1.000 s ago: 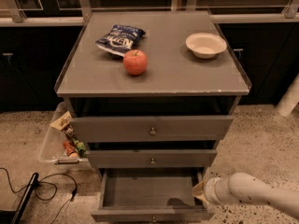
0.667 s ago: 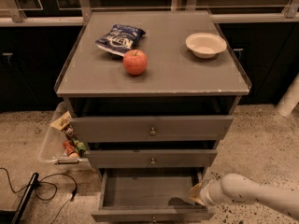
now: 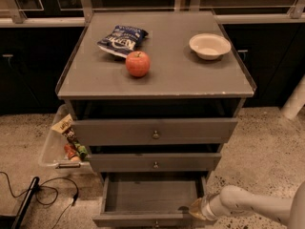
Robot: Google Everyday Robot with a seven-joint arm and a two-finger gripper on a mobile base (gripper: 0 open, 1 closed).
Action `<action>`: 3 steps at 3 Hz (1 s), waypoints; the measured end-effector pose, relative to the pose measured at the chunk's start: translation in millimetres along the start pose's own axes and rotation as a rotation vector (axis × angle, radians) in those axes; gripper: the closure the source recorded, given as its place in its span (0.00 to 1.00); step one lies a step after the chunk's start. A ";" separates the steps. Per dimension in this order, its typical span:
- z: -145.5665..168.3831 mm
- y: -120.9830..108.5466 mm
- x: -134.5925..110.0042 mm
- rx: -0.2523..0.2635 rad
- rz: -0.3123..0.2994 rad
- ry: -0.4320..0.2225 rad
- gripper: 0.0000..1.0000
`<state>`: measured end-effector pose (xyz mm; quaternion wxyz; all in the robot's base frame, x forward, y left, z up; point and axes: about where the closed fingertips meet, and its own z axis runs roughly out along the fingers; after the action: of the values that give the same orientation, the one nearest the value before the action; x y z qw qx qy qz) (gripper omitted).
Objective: Close bottom drawer
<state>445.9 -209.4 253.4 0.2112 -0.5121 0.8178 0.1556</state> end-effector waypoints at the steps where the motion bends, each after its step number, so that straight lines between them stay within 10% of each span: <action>1: 7.1 17.0 10.4 -0.027 -0.018 -0.008 1.00; 3: 54.0 44.8 38.1 -0.055 -0.071 -0.039 1.00</action>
Offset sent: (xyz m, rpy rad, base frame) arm -0.0569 0.0112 -0.0651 0.0446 0.0138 0.0983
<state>400.7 -194.3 189.3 0.2181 -0.5433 0.7904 0.1805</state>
